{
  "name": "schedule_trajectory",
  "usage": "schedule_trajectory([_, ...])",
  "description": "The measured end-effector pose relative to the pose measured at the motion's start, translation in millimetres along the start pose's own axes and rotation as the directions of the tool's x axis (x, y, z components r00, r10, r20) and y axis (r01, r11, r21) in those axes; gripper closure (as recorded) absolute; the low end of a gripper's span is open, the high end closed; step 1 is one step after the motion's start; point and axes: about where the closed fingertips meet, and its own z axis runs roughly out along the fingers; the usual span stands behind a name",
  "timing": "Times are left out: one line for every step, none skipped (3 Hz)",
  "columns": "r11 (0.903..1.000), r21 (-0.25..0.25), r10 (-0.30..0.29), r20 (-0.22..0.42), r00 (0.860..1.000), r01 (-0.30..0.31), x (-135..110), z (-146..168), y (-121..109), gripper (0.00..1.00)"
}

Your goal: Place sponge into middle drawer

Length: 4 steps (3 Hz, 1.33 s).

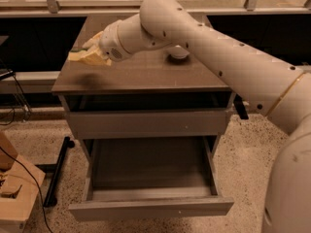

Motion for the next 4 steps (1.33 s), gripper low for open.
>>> schedule_trajectory([0.9985,0.005,-0.055,0.002,0.998,0.055,-35.8,-26.4,21.9,1.00])
schedule_trajectory([0.9992,0.036,-0.021,0.034,0.999,0.019,-54.3,-61.6,49.8,1.00])
schedule_trajectory([0.9922,0.088,0.085,0.044,0.995,-0.088,-37.2,-105.0,75.5,1.00])
schedule_trajectory([0.9729,0.121,0.195,0.027,0.980,-0.197,-8.3,-137.5,102.1,1.00])
